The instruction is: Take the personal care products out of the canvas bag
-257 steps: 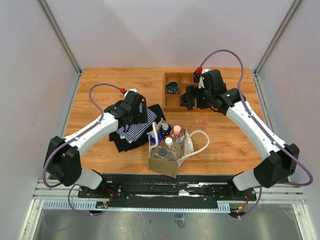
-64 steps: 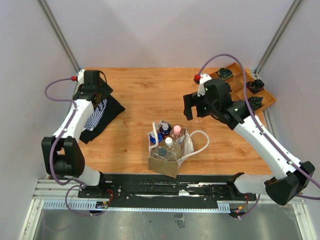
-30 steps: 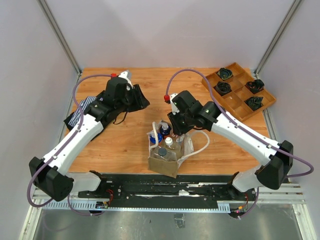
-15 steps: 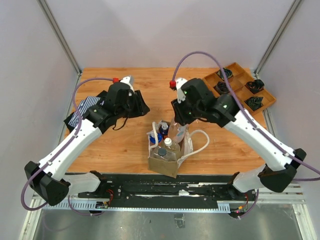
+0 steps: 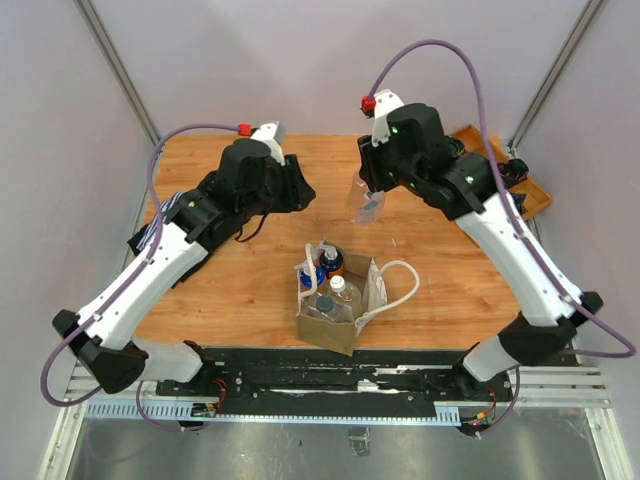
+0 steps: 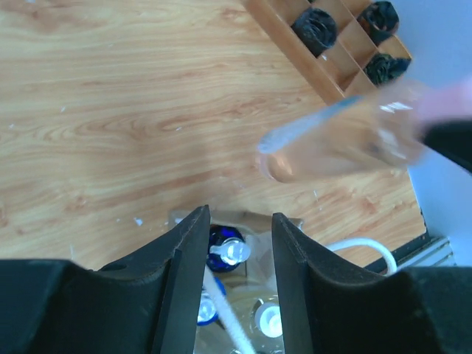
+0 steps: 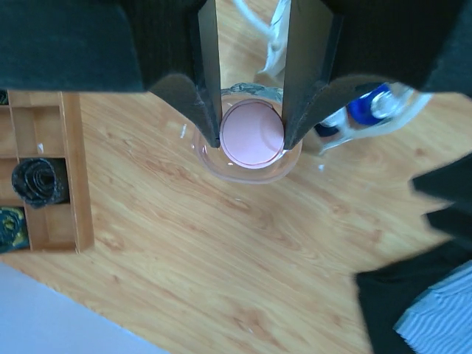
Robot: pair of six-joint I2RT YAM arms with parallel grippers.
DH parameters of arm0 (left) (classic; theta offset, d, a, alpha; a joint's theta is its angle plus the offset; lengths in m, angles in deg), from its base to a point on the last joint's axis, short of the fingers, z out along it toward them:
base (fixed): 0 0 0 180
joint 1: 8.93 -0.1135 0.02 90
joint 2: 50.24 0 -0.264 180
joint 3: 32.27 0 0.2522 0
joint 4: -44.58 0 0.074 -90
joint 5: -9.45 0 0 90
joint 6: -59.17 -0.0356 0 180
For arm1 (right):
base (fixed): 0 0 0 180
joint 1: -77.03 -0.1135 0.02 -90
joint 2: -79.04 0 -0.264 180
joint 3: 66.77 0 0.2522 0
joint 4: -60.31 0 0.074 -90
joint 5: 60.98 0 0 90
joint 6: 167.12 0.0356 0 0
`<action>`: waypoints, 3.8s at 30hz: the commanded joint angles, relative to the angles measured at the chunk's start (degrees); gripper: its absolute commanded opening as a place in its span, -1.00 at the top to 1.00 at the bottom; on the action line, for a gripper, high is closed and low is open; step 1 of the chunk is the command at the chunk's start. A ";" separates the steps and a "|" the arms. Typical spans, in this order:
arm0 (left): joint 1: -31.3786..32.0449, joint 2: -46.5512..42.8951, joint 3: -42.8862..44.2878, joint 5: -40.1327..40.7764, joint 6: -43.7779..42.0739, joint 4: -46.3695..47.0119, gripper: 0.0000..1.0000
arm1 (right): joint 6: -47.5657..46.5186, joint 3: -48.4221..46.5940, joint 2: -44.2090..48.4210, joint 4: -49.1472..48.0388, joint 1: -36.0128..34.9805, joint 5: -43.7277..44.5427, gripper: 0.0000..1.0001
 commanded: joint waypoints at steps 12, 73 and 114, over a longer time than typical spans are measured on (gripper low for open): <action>8.21 17.52 6.26 -3.17 -6.39 -8.39 0.11 | -0.24 9.31 -12.47 -12.27 12.23 -1.90 0.99; 13.23 30.55 40.18 11.53 -11.80 -30.43 0.99 | 5.09 35.11 19.41 -4.82 -7.72 2.56 -0.55; 4.90 13.02 27.09 25.16 -6.48 -16.56 0.99 | 12.55 44.26 8.63 -15.01 -7.89 -4.18 -0.43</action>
